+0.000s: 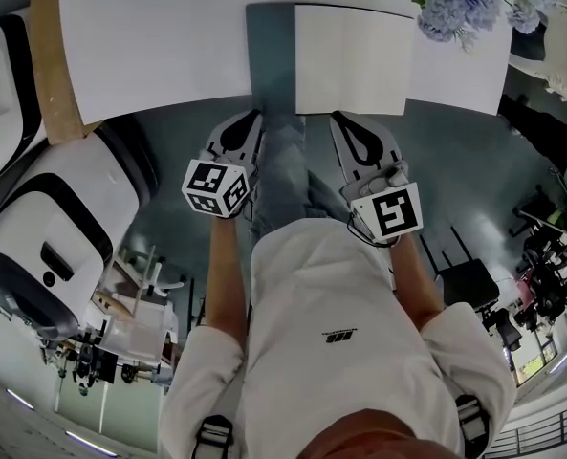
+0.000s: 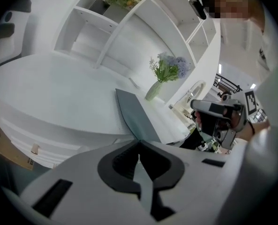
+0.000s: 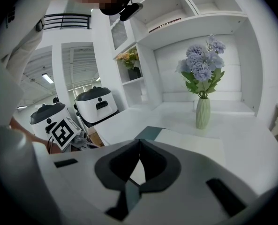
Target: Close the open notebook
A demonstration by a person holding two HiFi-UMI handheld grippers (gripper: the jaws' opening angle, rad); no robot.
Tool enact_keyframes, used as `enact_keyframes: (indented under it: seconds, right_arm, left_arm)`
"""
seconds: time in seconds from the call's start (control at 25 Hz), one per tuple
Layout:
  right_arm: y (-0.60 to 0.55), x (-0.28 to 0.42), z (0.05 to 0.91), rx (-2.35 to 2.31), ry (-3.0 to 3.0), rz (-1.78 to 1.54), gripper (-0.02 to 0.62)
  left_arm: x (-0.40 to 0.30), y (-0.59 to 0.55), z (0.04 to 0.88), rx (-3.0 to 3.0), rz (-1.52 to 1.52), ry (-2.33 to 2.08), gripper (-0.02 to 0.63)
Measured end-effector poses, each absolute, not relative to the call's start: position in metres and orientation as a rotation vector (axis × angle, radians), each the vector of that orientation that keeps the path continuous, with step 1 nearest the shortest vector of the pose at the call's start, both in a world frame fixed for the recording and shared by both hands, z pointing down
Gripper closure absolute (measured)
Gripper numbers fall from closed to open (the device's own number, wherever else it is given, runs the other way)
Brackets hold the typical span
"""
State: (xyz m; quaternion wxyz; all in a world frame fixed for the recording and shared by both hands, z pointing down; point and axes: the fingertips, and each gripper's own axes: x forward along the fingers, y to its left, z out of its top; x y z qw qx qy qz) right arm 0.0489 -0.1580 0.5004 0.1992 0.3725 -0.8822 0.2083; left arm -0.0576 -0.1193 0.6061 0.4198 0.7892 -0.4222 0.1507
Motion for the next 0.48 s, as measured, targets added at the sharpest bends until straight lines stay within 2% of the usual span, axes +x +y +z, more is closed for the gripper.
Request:
enact_keyframes:
  seconds: [0.48]
  right_arm:
    - [-0.170, 0.040, 0.492, 1.016, -2.472, 0.551, 0.599]
  left_arm:
    - [-0.048, -0.120, 0.560, 2.071, 0.383, -1.033, 0.606]
